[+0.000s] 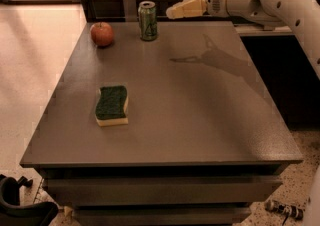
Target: Move green can near sponge
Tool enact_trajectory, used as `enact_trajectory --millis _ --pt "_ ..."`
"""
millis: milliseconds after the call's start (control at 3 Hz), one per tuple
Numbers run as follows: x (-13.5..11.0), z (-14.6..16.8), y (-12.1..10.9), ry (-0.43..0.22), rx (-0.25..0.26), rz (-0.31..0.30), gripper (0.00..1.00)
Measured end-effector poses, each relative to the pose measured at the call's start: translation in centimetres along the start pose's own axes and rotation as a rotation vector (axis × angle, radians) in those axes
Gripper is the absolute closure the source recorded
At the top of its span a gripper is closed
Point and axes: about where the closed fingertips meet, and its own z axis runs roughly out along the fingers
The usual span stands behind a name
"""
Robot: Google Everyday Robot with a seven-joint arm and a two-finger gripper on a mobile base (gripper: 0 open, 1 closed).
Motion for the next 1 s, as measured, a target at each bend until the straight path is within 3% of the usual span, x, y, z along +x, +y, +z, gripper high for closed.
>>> enact_trajectory --millis 667,1000 --pt "2.7 6.5 -0.6 0.021 -0.034 0.092 0.0" --pt "3.2 9.9 0.0 -0.003 -0.062 0.129 0.0"
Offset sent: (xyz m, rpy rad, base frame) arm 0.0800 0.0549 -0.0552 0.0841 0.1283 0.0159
